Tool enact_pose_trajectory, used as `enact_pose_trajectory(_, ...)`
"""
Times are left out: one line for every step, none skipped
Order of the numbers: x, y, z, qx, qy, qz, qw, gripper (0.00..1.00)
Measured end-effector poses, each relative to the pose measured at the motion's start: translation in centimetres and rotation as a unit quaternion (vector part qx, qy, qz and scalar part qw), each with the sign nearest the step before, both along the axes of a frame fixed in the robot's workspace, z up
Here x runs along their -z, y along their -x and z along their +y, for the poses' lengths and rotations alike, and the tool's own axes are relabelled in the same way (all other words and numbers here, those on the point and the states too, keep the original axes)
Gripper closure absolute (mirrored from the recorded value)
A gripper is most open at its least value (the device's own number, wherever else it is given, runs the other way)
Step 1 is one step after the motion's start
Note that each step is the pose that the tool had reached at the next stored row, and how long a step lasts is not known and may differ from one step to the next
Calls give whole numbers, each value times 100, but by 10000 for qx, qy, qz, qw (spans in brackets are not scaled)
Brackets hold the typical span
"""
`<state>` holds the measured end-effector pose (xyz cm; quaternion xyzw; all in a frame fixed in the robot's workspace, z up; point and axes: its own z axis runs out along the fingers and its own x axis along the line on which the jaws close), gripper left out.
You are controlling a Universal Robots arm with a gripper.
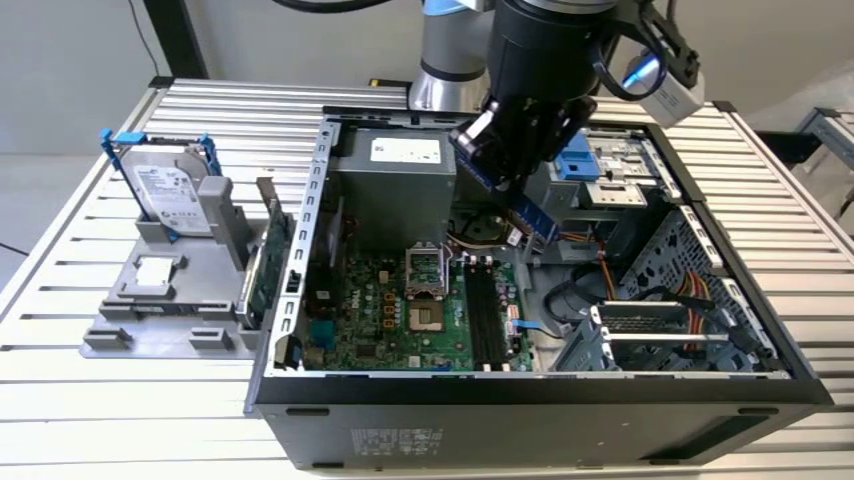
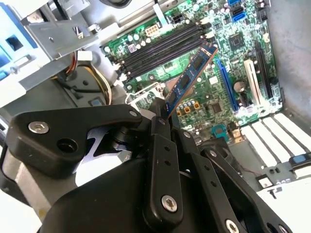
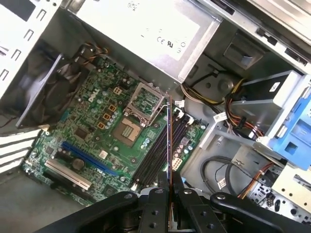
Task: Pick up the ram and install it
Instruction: 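Insert the ram into the slot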
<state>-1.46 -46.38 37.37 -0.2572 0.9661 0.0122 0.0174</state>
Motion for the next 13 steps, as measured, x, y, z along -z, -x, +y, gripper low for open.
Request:
enact_pose_trajectory(0, 0, 0, 53, 0, 0, 10000, 100)
enact_pose_trajectory(0, 0, 0, 107, 0, 0, 9999, 100)
enact_pose_trajectory(0, 0, 0, 160, 0, 0, 9999, 100)
enact_pose_trajectory(0, 0, 0, 212, 0, 0, 9998, 100)
enact_pose_trajectory(0, 0, 0, 265, 0, 0, 9996, 100)
enact_pose_trajectory(0, 0, 0, 318, 0, 0, 9995, 100)
enact_pose_trajectory(0, 0, 0, 369, 0, 0, 9993, 100)
enact_pose_trajectory(0, 0, 0, 417, 0, 0, 9991, 100)
enact_pose_trajectory(0, 0, 0, 467, 0, 0, 9989, 100)
enact_pose_trajectory(0, 0, 0, 519, 0, 0, 9987, 100)
enact_pose_trajectory(0, 0, 0, 567, 0, 0, 9984, 100)
enact_pose_trajectory(0, 0, 0, 615, 0, 0, 9981, 100)
enact_pose_trajectory(0, 0, 0, 662, 0, 0, 9978, 100)
